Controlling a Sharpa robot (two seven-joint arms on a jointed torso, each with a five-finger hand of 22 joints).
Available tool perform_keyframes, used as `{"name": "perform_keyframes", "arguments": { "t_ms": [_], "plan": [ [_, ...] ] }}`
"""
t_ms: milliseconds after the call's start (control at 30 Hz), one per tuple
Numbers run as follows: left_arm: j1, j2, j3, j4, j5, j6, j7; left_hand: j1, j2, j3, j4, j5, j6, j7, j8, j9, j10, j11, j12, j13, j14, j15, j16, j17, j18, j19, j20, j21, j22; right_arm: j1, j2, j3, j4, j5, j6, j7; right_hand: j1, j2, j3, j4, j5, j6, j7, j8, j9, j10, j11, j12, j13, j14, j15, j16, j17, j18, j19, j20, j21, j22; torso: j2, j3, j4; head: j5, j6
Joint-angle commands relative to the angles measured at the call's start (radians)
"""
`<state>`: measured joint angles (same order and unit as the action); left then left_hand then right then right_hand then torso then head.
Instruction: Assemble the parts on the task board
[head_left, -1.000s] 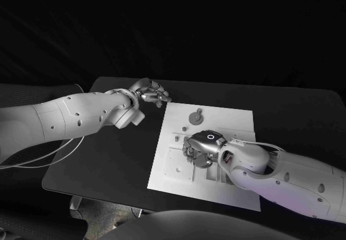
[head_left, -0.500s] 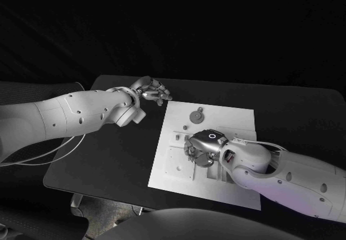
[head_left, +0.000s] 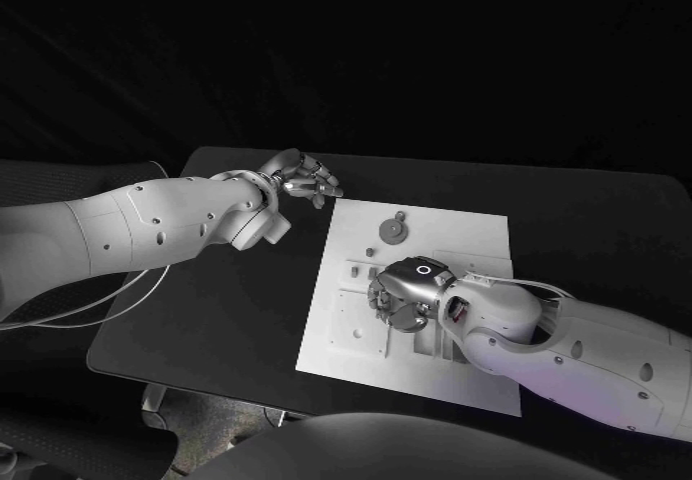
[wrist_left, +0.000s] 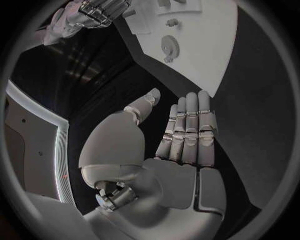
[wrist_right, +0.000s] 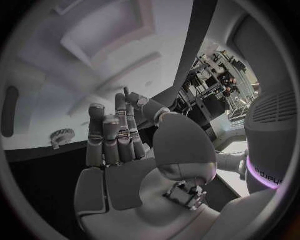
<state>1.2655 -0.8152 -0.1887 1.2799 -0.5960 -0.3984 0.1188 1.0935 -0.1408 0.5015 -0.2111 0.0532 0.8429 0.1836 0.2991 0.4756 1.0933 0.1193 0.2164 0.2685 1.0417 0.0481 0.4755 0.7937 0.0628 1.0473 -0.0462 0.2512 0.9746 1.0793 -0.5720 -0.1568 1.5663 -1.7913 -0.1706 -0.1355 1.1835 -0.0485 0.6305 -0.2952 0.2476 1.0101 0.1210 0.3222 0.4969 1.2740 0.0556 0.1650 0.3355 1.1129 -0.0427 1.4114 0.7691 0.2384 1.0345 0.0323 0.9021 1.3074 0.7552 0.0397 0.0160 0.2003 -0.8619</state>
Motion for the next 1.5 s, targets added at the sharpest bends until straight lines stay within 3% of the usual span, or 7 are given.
{"name": "perform_keyframes", "arguments": {
  "t_ms": [33,367,1033,1233,1500],
  "plan": [
    [0.001,0.001,0.001,0.002,-0.003,-0.003,0.003,0.006,0.001,0.0,0.005,0.002,-0.007,0.0,0.006,-0.001,-0.003,0.006,-0.003,-0.002,0.006,0.003,-0.004,0.002,0.011,0.006,-0.002,-0.004,0.002,-0.001,0.001,0.0,0.0,-0.011,0.019,0.009,0.0,0.012,0.003,0.002,0.005,0.008,-0.001,0.003,0.001,0.006,0.001,-0.006,0.002,0.0,-0.009,-0.001,-0.002,0.023,-0.003,-0.008,-0.001,0.007,0.0,-0.0003,0.0003,0.003,-0.003],
    [0.001,0.0,0.001,0.003,-0.003,-0.004,0.002,0.006,0.002,-0.001,0.005,0.002,-0.007,0.001,0.006,-0.001,-0.003,0.006,-0.004,-0.002,0.006,0.003,-0.006,0.003,0.011,0.006,-0.002,-0.004,0.002,-0.001,0.005,0.0,-0.001,-0.011,0.027,0.011,0.0,0.012,0.003,0.002,0.005,0.008,0.0,0.003,0.001,0.006,0.001,-0.007,0.002,0.0,-0.009,-0.001,-0.002,0.023,-0.003,-0.008,-0.001,0.007,0.0,-0.0002,0.0003,0.006,-0.011],
    [0.001,-0.002,0.001,0.006,-0.003,-0.002,-0.001,0.006,0.002,-0.001,0.006,0.002,-0.007,0.0,0.007,-0.002,-0.003,0.006,-0.005,-0.002,0.007,0.003,-0.008,0.006,0.011,0.006,-0.002,-0.005,0.003,-0.001,0.016,-0.003,-0.011,-0.012,0.053,0.013,-0.002,0.012,0.003,0.002,0.006,0.005,0.001,0.001,0.0,0.004,0.002,-0.01,0.001,0.0,-0.008,-0.002,-0.002,0.023,-0.003,-0.008,-0.002,0.007,0.0,-0.0006,0.0004,0.008,-0.011],
    [0.001,-0.002,0.001,0.008,-0.003,-0.005,0.001,0.005,0.002,-0.001,0.006,0.002,-0.007,0.0,0.007,-0.002,-0.002,0.006,-0.006,-0.002,0.007,0.003,-0.008,0.006,0.011,0.006,-0.002,-0.005,0.003,-0.001,0.02,-0.005,-0.017,-0.016,0.059,0.008,-0.009,0.002,-0.002,0.003,0.001,-0.002,0.004,-0.004,-0.002,-0.002,0.005,-0.017,0.0,-0.001,-0.005,-0.001,-0.002,0.023,-0.006,-0.007,-0.003,0.007,0.0,-0.0005,0.0002,0.008,-0.011],
    [0.001,-0.003,0.001,0.006,-0.003,-0.004,-0.001,0.005,0.002,-0.001,0.007,0.001,-0.007,0.0,0.007,-0.002,-0.002,0.006,-0.006,-0.002,0.007,0.003,-0.009,0.007,0.011,0.006,-0.002,-0.006,0.003,-0.001,0.019,-0.006,-0.015,-0.019,0.04,0.008,-0.006,0.006,0.0,0.003,0.004,0.002,0.003,-0.002,-0.001,0.002,0.004,-0.017,0.002,-0.001,-0.005,0.001,-0.001,0.023,-0.005,-0.007,-0.002,0.008,0.0,0.0,0.0001,0.008,-0.011]
  ]
}}
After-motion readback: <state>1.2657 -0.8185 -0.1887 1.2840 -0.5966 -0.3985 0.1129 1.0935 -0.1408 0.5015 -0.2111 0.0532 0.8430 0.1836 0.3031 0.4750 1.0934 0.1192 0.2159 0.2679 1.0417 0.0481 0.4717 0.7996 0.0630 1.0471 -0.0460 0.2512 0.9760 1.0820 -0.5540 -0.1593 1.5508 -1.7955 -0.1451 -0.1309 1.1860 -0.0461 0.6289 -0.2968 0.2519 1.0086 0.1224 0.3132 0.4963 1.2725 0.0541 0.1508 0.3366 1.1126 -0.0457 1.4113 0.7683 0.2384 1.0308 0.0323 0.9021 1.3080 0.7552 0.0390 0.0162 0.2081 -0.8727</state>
